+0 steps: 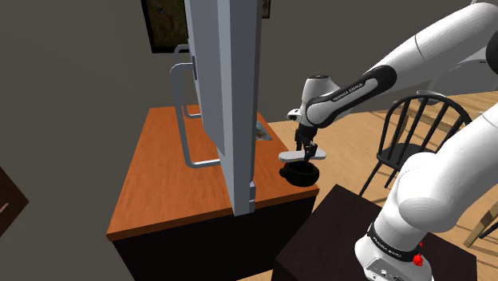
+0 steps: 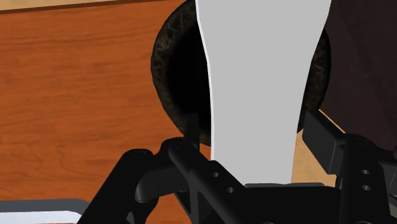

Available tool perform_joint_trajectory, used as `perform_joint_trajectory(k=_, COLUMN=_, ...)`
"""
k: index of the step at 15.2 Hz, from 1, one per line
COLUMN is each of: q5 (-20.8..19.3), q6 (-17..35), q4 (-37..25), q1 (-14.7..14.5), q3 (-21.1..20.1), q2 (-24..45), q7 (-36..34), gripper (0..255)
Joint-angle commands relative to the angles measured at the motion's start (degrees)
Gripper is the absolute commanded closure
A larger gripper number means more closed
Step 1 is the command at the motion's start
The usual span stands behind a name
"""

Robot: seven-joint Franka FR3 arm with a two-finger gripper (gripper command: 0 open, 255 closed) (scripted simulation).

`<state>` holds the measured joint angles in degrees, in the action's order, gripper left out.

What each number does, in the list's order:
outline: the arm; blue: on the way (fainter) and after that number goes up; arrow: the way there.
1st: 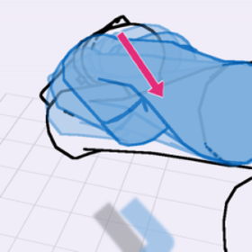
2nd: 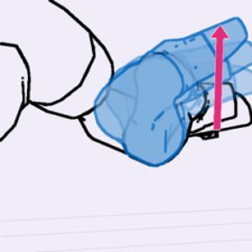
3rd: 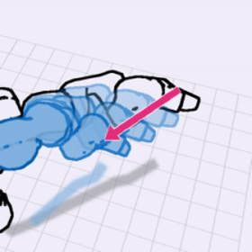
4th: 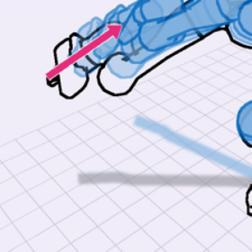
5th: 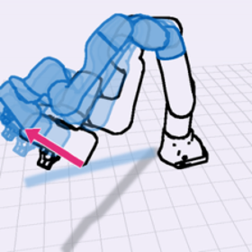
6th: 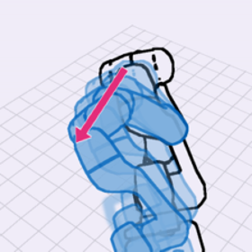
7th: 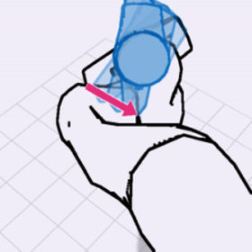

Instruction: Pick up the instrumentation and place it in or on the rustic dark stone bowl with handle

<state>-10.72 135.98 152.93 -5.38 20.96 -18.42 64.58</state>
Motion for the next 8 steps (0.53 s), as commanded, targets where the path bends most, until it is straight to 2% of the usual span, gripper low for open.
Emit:
perform_joint_trajectory(k=1, q5=0.23, q6=2.07, q4=0.58, q1=-0.18, q3=0.28, q2=1.45, q7=0.15, gripper=255)
perform_joint_trajectory(k=8, q5=1.60, q6=9.40, q4=2.34, q1=-0.92, q3=1.35, q2=7.14, q7=1.24, gripper=255)
